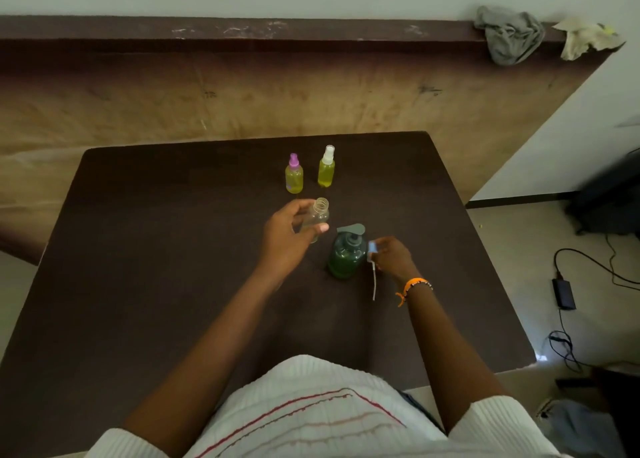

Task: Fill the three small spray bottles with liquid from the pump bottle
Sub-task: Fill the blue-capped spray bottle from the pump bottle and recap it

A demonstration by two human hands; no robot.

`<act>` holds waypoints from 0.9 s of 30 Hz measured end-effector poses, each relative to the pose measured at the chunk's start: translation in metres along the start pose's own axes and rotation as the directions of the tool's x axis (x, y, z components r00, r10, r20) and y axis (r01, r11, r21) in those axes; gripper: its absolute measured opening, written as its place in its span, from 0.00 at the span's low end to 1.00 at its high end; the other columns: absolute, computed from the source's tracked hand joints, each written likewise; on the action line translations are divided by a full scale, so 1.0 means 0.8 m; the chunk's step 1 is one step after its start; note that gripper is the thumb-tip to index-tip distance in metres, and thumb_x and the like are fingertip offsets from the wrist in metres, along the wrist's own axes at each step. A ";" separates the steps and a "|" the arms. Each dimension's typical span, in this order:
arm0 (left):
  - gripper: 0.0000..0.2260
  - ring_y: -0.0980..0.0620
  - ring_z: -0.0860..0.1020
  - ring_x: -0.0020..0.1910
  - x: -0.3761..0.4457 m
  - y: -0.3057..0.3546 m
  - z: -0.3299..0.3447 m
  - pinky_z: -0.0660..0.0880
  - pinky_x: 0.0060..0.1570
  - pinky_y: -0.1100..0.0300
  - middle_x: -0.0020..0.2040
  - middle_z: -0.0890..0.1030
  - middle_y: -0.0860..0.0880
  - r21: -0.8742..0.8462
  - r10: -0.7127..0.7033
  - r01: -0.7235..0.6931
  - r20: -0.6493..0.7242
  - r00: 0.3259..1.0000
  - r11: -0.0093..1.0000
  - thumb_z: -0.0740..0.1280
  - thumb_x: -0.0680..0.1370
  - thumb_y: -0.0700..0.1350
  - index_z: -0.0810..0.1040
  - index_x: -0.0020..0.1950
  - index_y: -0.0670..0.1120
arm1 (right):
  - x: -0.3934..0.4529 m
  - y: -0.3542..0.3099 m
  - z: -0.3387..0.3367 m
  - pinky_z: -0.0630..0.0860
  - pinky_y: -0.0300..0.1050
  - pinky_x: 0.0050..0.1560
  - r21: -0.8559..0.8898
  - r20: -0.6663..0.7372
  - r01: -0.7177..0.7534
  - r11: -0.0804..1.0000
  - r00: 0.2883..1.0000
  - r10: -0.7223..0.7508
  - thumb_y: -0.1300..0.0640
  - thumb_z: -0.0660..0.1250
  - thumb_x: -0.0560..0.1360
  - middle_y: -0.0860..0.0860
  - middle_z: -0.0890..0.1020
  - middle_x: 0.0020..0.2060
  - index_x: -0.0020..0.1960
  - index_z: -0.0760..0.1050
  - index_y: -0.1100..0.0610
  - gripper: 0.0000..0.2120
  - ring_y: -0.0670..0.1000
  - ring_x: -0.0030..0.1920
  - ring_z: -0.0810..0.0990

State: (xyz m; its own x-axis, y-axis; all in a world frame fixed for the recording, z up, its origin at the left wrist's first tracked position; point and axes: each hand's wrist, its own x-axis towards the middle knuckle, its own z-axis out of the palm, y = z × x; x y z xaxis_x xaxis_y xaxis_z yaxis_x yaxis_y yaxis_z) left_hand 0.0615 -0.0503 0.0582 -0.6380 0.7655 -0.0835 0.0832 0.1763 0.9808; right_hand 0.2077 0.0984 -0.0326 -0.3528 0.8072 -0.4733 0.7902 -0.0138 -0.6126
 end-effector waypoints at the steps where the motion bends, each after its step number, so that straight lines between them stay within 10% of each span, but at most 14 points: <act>1: 0.16 0.56 0.79 0.53 0.000 0.000 0.000 0.76 0.53 0.59 0.52 0.81 0.52 0.009 -0.005 0.005 0.004 1.000 1.000 0.72 0.70 0.38 0.76 0.55 0.52 | -0.004 0.003 0.007 0.73 0.50 0.55 -0.013 -0.020 0.000 1.000 1.000 0.000 0.61 0.69 0.75 0.61 0.80 0.56 0.62 0.73 0.64 0.17 0.59 0.56 0.79; 27: 0.16 0.54 0.78 0.52 -0.001 -0.020 -0.002 0.76 0.56 0.54 0.52 0.81 0.50 0.142 -0.112 0.110 0.004 0.994 0.984 0.75 0.66 0.37 0.79 0.50 0.51 | -0.019 -0.076 -0.025 0.72 0.44 0.47 0.378 -0.113 0.189 0.906 0.981 -0.158 0.51 0.57 0.82 0.51 0.79 0.41 0.52 0.76 0.59 0.14 0.50 0.45 0.77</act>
State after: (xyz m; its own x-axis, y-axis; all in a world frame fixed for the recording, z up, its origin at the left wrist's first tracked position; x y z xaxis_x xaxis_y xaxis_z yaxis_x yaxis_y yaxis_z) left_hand 0.0595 -0.0545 0.0427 -0.6403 0.7433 -0.1936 0.1203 0.3460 0.9305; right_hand 0.1750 0.0984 0.0246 -0.4138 0.8609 -0.2958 0.4600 -0.0826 -0.8841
